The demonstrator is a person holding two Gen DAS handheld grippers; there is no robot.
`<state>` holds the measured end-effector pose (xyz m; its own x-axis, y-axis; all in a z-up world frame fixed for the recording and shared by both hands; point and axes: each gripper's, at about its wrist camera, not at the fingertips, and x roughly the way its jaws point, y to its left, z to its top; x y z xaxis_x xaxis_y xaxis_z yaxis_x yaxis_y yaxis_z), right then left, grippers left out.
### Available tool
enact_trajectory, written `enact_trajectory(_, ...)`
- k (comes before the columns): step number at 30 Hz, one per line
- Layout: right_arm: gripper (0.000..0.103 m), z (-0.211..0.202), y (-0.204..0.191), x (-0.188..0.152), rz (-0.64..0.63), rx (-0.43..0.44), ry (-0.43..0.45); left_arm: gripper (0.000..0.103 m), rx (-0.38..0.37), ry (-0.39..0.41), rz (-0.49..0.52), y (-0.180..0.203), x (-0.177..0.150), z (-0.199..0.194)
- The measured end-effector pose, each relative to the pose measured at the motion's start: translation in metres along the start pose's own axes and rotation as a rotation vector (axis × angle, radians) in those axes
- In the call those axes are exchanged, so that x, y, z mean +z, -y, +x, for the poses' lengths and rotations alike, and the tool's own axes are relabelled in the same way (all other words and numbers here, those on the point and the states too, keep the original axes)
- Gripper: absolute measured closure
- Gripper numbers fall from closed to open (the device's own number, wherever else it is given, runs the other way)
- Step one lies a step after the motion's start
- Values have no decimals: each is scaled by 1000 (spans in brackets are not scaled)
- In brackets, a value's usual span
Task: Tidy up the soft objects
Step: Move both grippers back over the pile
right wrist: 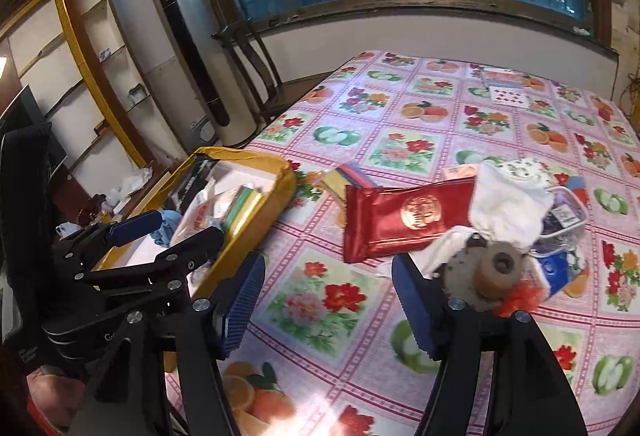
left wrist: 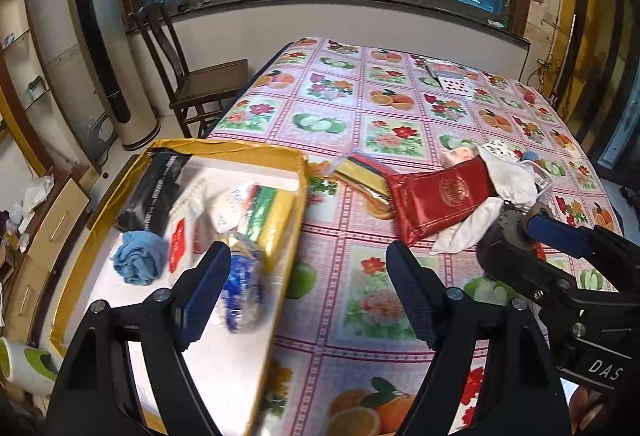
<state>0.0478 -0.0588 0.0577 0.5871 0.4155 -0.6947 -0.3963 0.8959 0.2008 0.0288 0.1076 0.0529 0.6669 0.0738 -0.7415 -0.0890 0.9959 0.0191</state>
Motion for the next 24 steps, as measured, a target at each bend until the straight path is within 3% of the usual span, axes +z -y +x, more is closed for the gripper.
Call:
enact_trajectory(4,22,-26,25,-7,7,-101,64,23,-32,25,27,37,2,-2)
enact_trajectory(8,20,-43,47,-13,10,-177,93,23,-66,33,52,69,5,-2)
enact_trajectory(17,17,-62,101,-31,71,-241,117,23,-57,74,121,116,3,0)
enact_trajectory(24,17,-59,127,-31,105,-259,96,23,-52,53,122,123,8,14)
